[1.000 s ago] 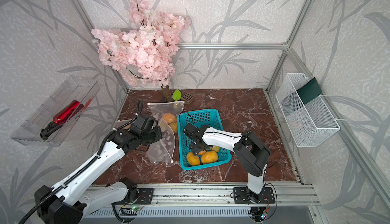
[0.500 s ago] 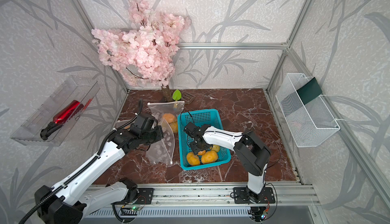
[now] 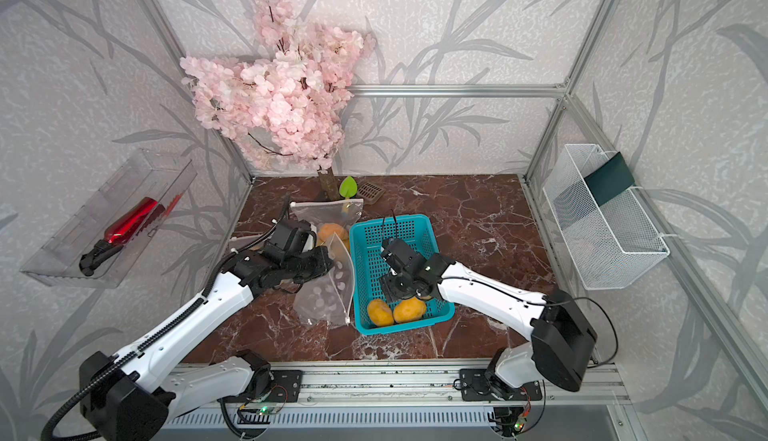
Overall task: Put the potatoes into a zipper bag and zip it
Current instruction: Pick up the potato from the basket, then place the potato into the zipper food storage bag.
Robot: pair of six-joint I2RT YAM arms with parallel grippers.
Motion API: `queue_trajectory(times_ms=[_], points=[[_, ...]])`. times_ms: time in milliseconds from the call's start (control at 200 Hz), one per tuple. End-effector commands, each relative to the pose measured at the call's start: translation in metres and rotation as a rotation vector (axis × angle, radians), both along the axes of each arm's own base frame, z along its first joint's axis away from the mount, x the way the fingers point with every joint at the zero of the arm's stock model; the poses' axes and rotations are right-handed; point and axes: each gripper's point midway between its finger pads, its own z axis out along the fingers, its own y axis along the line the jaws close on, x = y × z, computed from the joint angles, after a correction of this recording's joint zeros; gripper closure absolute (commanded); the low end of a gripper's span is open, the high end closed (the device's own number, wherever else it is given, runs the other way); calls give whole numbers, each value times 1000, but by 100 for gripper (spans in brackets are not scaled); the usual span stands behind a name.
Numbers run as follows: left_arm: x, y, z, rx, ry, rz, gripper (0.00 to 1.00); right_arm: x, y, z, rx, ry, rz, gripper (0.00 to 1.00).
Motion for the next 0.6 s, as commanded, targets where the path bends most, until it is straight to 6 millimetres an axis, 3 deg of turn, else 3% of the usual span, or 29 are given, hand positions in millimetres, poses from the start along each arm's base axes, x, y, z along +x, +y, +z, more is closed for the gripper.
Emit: queue_trajectory(times_ms=[0, 175, 325, 445, 470, 595], points=[[-4, -15, 11, -63, -40, -70, 100, -12, 23, 43, 221, -86, 112, 66], [-7, -21, 18, -79, -57, -91, 100, -42, 38, 96, 482, -169, 235, 70], [-6, -24, 18, -80, -58, -97, 100, -58, 48, 125, 594, -214, 279, 71], [-4, -21, 16, -62, -57, -86, 100, -57, 71, 133, 591, -225, 308, 72], [-4, -22, 16, -63, -55, -85, 100, -65, 82, 134, 593, -211, 336, 73], [-5, -20, 17, -61, -60, -81, 100, -45, 113, 122, 575, -179, 306, 78]])
